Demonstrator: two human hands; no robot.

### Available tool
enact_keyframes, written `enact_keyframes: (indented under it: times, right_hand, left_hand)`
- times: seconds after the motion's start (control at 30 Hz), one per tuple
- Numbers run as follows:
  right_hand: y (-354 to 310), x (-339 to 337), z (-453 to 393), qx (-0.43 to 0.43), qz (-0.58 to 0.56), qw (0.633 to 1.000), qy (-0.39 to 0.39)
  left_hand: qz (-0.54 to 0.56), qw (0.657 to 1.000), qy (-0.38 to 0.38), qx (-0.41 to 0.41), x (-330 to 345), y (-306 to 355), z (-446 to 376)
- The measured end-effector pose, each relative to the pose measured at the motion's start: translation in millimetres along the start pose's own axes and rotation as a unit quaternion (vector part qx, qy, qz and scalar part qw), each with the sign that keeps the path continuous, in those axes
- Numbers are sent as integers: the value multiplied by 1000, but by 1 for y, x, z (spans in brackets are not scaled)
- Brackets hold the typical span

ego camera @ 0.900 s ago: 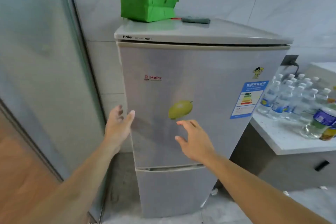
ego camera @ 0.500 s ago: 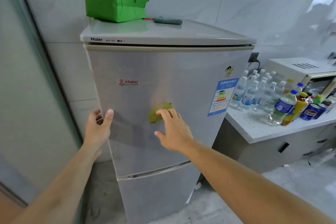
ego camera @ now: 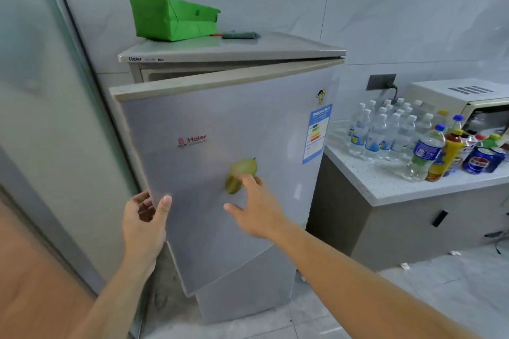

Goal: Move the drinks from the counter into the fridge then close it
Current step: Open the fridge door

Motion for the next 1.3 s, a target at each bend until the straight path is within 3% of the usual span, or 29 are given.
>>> enact_keyframes:
  times: [0.23, 0.4, 0.53, 0.6, 0.67, 0.7, 0.8, 1.03, 1.3]
  right_hand:
    - [7, -45, 134, -74, -114, 991, -1]
    - [11, -94, 211, -103, -168, 979, 56]
    - [24, -137, 249, -115, -172, 973, 103]
    - [33, -158, 261, -110, -172, 970, 135]
    - [43, -180, 269, -110, -183, 961, 174]
    - [49, -191, 272, -113, -189, 957, 190]
    - [70, -222, 277, -127, -201, 947, 218]
    - [138, -295, 273, -152, -234, 922, 269]
    - [201, -395, 240, -103, -181, 908, 364]
  left_hand:
    - [-50, 996, -3, 70, 6, 24, 185]
    - [-91, 992, -1, 87, 35, 77, 294]
    - [-109, 989, -59, 83, 68, 107, 351]
    - [-63, 989, -100, 94, 85, 115, 374]
    - [-16, 984, -149, 100, 105, 120, 388]
    - [-49, 975, -187, 112, 116, 127, 394]
    - [-132, 960, -182, 169, 144, 137, 408]
    - [-91, 929, -258, 249, 224, 169, 438]
    - [-100, 871, -357, 323, 318, 195, 444]
Point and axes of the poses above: each hand's wrist, its own z-axis away from the middle knuckle, its own x-axis out of the palm, y = z × x, the point moved 1 cm from there along -z, towards the middle knuckle, and after that the axes turned 15 degrees about -z, right-handed, at the moved point
